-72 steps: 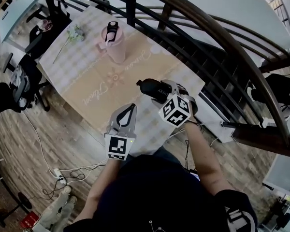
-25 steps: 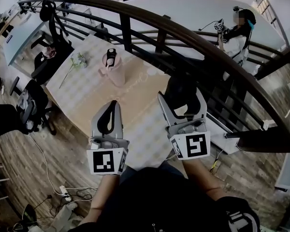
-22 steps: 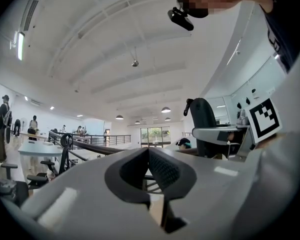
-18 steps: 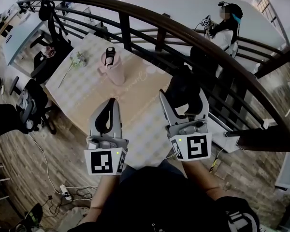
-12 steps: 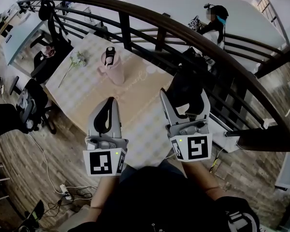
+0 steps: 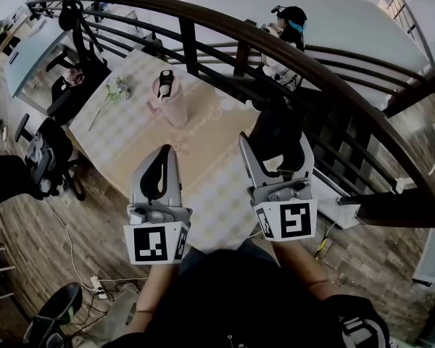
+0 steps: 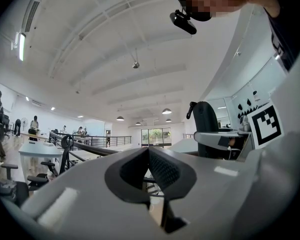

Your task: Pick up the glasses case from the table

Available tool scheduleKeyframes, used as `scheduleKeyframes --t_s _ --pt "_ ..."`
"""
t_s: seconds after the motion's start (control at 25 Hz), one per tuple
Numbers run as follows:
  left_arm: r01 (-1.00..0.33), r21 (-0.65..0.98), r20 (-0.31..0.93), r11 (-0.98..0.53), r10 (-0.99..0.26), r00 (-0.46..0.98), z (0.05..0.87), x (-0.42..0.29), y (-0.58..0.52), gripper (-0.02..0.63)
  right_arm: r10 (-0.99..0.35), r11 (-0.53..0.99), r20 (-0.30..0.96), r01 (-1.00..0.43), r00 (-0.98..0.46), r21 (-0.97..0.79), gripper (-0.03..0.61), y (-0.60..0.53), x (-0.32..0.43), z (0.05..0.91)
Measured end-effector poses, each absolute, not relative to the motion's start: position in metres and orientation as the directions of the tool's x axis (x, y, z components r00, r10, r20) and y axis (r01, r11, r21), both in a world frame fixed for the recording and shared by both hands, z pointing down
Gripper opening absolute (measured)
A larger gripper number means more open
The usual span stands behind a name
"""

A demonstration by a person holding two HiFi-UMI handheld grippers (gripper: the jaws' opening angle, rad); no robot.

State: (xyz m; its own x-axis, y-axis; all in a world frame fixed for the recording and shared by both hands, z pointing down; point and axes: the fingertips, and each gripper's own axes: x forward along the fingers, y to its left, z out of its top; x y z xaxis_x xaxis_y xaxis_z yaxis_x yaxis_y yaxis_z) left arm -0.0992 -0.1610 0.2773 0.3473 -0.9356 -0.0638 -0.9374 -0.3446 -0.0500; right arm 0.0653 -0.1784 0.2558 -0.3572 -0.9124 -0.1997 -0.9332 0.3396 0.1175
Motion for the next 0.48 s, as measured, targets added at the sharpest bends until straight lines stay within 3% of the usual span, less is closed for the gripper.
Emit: scheduleKeyframes --t_s 0.48 --pt "-0.935 -0.052 -0.066 -0.351 -0.933 0.354 0.2771 -0.0972 -0.1622 0.012 -0.916 0.333 -0.184 -0.932 -0.356 0.142 0.35 -0.1798 0.0656 0.2583"
